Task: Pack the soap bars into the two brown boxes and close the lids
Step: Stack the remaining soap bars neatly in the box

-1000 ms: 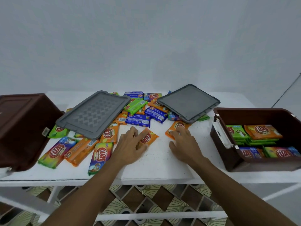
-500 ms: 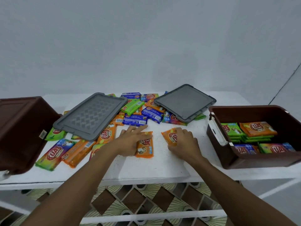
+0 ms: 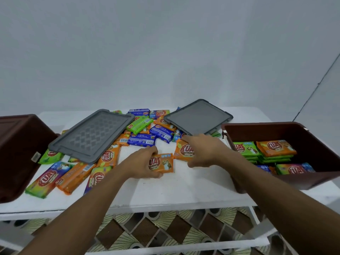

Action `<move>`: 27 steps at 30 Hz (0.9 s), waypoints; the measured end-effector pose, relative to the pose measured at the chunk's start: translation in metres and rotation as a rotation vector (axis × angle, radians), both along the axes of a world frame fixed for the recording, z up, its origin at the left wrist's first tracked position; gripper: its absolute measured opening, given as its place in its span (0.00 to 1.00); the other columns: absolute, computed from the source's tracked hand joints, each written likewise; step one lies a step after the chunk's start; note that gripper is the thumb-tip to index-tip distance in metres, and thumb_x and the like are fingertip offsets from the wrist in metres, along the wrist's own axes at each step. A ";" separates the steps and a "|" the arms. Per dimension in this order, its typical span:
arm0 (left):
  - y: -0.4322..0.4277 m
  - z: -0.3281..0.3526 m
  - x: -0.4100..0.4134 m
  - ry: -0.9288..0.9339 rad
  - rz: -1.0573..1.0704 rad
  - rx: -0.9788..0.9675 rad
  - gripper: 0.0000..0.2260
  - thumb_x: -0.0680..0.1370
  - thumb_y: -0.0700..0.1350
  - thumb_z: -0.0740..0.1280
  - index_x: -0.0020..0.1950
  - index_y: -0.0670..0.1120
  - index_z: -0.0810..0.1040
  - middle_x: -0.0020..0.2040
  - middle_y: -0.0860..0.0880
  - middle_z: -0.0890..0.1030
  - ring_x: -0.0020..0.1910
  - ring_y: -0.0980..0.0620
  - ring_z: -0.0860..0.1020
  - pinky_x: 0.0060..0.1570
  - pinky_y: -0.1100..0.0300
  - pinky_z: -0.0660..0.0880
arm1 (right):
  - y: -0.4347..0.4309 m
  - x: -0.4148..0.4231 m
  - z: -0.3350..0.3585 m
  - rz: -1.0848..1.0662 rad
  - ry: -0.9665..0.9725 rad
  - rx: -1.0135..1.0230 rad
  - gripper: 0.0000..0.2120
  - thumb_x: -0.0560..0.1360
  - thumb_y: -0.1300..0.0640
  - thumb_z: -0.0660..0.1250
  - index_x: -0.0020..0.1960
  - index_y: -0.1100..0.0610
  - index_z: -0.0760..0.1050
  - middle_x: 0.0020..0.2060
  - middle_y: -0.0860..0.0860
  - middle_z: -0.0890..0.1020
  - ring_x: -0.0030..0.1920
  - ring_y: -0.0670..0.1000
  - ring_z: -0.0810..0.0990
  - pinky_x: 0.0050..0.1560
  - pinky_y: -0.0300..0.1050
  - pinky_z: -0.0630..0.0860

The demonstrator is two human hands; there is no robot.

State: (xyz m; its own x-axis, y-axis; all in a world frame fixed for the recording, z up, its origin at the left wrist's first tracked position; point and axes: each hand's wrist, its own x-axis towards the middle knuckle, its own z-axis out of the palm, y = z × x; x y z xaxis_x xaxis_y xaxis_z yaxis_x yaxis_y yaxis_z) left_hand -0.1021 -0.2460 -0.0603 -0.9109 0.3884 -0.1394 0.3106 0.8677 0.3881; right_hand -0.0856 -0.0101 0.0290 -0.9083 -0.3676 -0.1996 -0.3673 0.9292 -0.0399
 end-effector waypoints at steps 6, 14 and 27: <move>0.055 0.041 -0.006 0.092 0.037 0.188 0.35 0.67 0.68 0.70 0.69 0.59 0.63 0.59 0.55 0.76 0.52 0.55 0.77 0.50 0.56 0.78 | 0.075 0.015 0.033 0.019 0.080 -0.259 0.35 0.66 0.44 0.72 0.71 0.46 0.64 0.59 0.47 0.76 0.56 0.50 0.74 0.56 0.47 0.75; 0.165 0.084 -0.020 0.190 -0.040 0.272 0.30 0.68 0.61 0.75 0.65 0.55 0.69 0.58 0.54 0.75 0.53 0.57 0.75 0.52 0.53 0.77 | 0.233 -0.006 0.030 -0.054 0.145 -0.293 0.36 0.65 0.48 0.76 0.71 0.48 0.68 0.52 0.47 0.71 0.51 0.48 0.73 0.53 0.40 0.70; 0.308 0.075 -0.034 0.251 -0.264 -0.342 0.29 0.70 0.60 0.73 0.68 0.56 0.68 0.59 0.51 0.73 0.58 0.49 0.73 0.50 0.50 0.74 | 0.328 -0.043 -0.016 0.140 0.137 0.104 0.29 0.75 0.53 0.67 0.73 0.39 0.63 0.63 0.47 0.69 0.62 0.51 0.68 0.57 0.48 0.70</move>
State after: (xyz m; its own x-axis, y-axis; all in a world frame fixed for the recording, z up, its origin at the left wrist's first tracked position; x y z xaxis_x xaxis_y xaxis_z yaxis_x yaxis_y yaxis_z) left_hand -0.1359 0.0625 0.0142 -0.8093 0.5807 -0.0883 0.5843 0.8113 -0.0195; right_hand -0.1290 0.3182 0.0125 -0.8713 -0.4757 -0.1208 -0.4881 0.8654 0.1128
